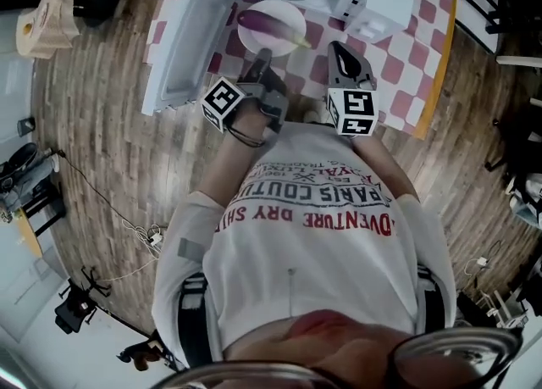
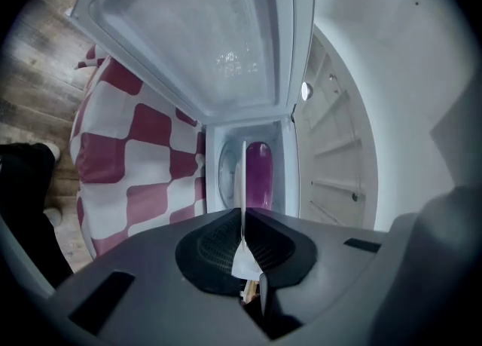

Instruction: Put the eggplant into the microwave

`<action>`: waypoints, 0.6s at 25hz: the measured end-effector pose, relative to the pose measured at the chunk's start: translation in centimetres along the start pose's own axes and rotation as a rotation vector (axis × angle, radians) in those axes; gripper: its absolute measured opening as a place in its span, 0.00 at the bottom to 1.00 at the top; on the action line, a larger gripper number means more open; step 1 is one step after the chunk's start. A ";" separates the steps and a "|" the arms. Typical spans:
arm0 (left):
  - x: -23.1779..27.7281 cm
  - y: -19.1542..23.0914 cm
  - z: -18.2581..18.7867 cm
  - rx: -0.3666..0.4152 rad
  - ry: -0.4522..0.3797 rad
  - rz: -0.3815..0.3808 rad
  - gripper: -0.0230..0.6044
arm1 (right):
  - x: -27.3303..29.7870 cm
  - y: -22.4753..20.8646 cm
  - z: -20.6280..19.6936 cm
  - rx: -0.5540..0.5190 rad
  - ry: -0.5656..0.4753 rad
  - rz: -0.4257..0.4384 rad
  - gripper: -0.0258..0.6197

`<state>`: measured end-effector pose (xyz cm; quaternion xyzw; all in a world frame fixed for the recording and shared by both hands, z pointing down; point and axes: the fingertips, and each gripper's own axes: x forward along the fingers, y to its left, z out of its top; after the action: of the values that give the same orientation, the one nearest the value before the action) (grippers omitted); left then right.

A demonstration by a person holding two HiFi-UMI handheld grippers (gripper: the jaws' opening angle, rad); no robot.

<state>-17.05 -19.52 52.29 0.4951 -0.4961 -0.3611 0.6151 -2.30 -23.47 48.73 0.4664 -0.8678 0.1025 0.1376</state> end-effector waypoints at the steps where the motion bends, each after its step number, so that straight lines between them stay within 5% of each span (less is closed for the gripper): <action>1: 0.6 0.0 0.3 0.007 0.021 0.006 0.09 | 0.4 -0.1 0.1 0.004 0.002 -0.021 0.08; 15: 9.3 1.8 4.5 0.046 0.177 0.051 0.09 | 6.2 0.5 -1.0 0.048 0.059 -0.173 0.08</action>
<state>-19.15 -28.87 56.41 0.5265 -0.4604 -0.2887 0.6538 -5.83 -27.77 51.70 0.5396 -0.8170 0.1246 0.1604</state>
